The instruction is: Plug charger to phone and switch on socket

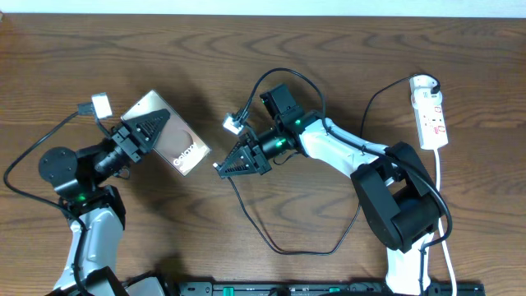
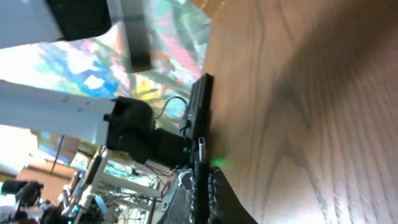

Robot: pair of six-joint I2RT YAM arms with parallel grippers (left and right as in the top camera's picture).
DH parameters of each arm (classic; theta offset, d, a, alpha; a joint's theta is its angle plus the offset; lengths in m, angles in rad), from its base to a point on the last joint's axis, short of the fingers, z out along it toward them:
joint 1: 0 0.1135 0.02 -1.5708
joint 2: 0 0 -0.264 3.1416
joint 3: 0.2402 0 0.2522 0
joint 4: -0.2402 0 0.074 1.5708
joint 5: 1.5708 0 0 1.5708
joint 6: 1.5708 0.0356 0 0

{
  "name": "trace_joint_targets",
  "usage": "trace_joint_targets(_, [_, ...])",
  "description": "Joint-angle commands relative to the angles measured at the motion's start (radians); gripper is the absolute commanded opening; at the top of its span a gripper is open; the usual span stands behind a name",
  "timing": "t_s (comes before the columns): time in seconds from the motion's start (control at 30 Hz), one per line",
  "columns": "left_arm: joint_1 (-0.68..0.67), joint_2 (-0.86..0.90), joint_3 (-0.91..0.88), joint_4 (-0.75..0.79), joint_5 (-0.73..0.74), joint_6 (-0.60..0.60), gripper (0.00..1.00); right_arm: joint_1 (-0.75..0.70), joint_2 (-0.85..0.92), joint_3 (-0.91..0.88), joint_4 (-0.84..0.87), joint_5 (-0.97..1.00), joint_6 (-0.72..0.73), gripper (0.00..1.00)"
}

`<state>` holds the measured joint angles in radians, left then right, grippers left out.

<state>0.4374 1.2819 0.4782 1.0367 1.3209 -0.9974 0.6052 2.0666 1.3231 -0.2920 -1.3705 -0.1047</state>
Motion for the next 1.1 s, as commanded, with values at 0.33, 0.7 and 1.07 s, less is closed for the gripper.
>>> trace_joint_targets(0.33, [0.005,-0.008,0.005,0.013,-0.084,-0.025,0.07,0.0,-0.01,0.019,0.113,0.005,0.135,0.01])
trace_joint_targets(0.7, [0.005,-0.008,0.005,0.014,-0.187,-0.037,0.07,0.014,-0.01,0.019,0.324,-0.037,0.277,0.01])
trace_joint_targets(1.07, [0.005,-0.008,0.005,0.028,-0.18,-0.037,0.07,0.032,-0.01,0.019,0.416,-0.058,0.345,0.01])
